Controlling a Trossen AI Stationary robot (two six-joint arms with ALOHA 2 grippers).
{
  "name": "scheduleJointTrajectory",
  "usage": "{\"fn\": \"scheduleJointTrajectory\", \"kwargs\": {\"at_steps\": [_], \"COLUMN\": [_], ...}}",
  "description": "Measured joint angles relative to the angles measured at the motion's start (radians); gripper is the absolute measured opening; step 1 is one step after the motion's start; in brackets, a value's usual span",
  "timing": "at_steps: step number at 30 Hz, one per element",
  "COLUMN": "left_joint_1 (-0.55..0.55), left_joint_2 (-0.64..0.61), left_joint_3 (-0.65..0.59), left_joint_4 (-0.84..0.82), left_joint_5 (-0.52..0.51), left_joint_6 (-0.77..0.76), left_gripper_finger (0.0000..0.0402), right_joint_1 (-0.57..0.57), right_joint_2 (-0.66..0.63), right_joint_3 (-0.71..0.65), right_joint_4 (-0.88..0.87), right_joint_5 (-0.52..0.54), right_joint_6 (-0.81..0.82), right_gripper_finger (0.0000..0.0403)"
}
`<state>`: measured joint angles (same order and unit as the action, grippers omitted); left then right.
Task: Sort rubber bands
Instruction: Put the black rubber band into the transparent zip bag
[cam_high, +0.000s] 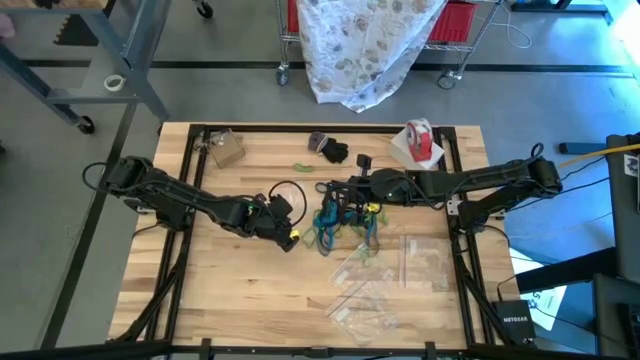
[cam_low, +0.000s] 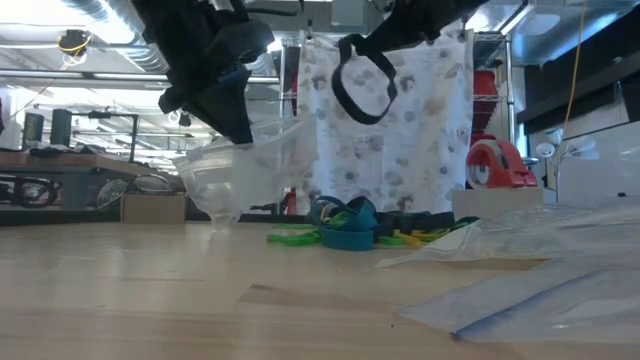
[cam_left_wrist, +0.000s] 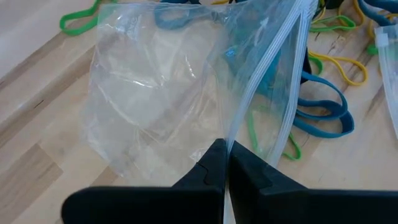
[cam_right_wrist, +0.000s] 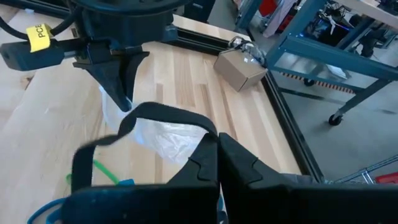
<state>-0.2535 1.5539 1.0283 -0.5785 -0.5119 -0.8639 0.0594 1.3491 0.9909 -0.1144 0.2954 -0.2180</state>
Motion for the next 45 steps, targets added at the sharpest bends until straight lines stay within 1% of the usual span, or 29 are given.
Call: {"fn": "scheduleJointTrajectory", "kwargs": {"at_steps": [8,10,14,17,20,27,29,34,38,45], "left_joint_1": [0.008,0.015,0.044,0.060,0.076,0.118,0.126,0.141,0.147,0.146], "left_joint_2": [0.000,0.000,0.000,0.000,0.000,-0.003,-0.006,-0.008,-0.009,-0.009], "left_joint_3": [0.000,0.000,0.000,0.000,0.000,0.000,0.000,0.000,0.000,0.000], "left_joint_4": [0.038,0.065,0.100,0.108,0.154,0.301,0.318,0.337,0.340,0.364], "left_joint_5": [0.000,0.006,0.080,0.090,0.100,0.212,0.222,0.225,0.224,0.248], "left_joint_6": [0.012,0.034,0.064,0.062,0.062,0.107,0.107,0.106,0.105,0.111], "left_gripper_finger": [0.0001,0.0001,0.0001,0.0001,0.0001,0.0001,0.0001,0.0001,0.0001,0.0001], "right_joint_1": [0.000,0.000,0.000,0.000,0.000,0.000,0.000,0.000,0.000,-0.001], "right_joint_2": [0.000,0.000,0.001,0.001,0.004,0.033,0.040,0.039,0.049,0.118], "right_joint_3": [0.000,0.000,0.000,0.000,0.000,-0.001,-0.002,-0.002,-0.001,-0.001], "right_joint_4": [0.048,0.070,0.126,0.176,0.238,0.315,0.353,0.438,0.489,0.575], "right_joint_5": [-0.001,-0.019,-0.079,-0.112,-0.113,-0.114,-0.116,-0.176,-0.210,-0.210], "right_joint_6": [-0.011,-0.026,-0.055,-0.071,-0.072,-0.104,-0.110,-0.134,-0.182,-0.318], "right_gripper_finger": [0.0001,0.0001,0.0001,0.0001,0.0001,0.0001,0.0001,0.0001,0.0001,0.0001]}}
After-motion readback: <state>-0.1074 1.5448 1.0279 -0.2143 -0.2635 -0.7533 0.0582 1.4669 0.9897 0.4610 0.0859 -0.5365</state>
